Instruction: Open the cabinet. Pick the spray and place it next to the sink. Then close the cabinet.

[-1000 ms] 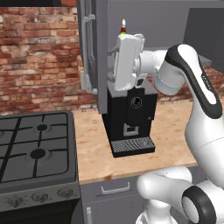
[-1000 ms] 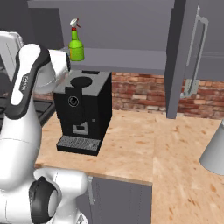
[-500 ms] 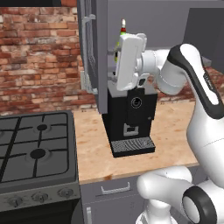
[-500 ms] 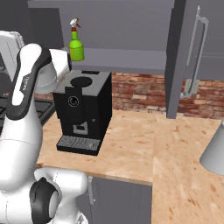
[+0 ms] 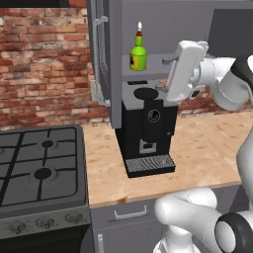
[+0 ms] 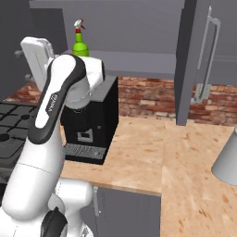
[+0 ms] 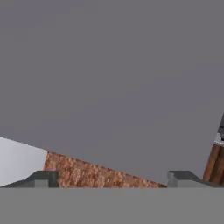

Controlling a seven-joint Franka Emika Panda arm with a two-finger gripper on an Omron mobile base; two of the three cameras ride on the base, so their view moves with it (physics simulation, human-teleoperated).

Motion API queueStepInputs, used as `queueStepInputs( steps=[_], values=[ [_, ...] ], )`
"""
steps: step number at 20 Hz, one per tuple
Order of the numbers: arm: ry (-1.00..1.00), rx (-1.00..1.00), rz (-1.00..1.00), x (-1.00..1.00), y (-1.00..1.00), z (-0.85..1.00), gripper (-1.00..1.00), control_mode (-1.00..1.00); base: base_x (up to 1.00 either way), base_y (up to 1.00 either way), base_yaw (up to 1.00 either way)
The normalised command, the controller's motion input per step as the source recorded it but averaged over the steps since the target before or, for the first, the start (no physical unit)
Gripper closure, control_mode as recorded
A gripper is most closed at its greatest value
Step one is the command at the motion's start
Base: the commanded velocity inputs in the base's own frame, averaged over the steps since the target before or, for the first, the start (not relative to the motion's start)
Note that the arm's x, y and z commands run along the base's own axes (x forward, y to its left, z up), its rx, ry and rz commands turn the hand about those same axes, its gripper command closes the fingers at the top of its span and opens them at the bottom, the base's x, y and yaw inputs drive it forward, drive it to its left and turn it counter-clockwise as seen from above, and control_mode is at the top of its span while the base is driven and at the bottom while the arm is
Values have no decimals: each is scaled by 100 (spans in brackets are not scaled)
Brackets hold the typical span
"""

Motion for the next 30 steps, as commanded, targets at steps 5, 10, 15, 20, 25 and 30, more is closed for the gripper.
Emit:
queueStepInputs(
  steps=[5,10,15,20,25,30],
  values=[
    [-25,-13,-8,-9,-58,0,-100,-100,0,0,0],
    [-36,-38,-3,-9,-21,0,-100,-100,0,0,0],
    [-20,-47,-7,-3,-18,0,-100,-100,0,0,0],
    [0,-31,-29,4,-24,0,-100,-100,0,0,0],
    [-4,-14,-38,0,-9,-25,-100,-100,0,0,0],
    [-12,-13,-39,0,0,-63,-100,-100,0,0,0]
  ],
)
